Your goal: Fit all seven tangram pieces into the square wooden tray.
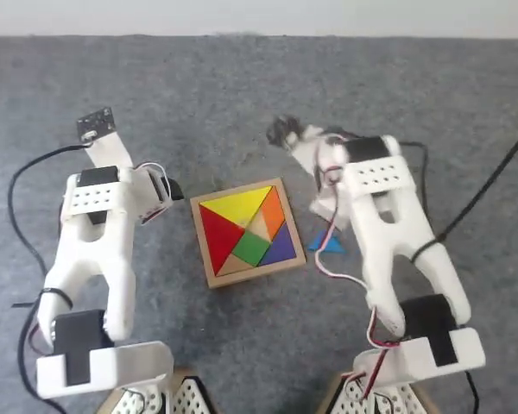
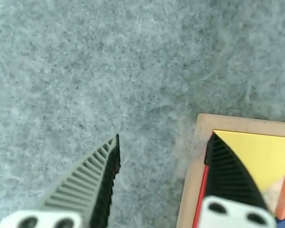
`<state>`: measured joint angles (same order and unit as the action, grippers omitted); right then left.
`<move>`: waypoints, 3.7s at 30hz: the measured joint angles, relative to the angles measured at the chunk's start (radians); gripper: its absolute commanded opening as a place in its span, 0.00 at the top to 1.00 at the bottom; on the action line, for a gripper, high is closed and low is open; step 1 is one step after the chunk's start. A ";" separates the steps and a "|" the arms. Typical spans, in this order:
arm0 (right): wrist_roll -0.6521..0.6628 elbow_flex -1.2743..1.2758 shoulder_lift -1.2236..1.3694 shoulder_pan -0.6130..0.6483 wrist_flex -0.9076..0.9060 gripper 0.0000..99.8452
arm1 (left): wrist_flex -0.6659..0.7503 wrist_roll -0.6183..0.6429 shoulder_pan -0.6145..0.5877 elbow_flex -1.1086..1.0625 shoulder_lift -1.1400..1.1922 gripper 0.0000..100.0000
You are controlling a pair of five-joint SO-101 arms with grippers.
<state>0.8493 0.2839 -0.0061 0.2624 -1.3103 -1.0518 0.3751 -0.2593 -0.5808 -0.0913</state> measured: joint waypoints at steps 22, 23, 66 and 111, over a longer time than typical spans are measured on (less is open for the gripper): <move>0.226 0.370 -0.071 0.123 0.328 0.81 | 0.000 0.000 0.000 0.000 0.000 0.73; 0.236 0.370 -0.051 0.115 0.330 0.81 | 0.000 0.000 0.000 0.000 0.000 0.73; 0.379 0.230 -0.083 0.081 0.158 0.98 | 0.000 0.000 0.000 0.000 0.000 0.73; 0.489 -0.110 0.186 0.379 0.130 0.79 | 0.000 0.000 0.000 0.000 0.000 0.73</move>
<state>1.3387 0.1734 0.1795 0.6414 -1.1799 -1.0518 0.3751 -0.2593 -0.5808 -0.0913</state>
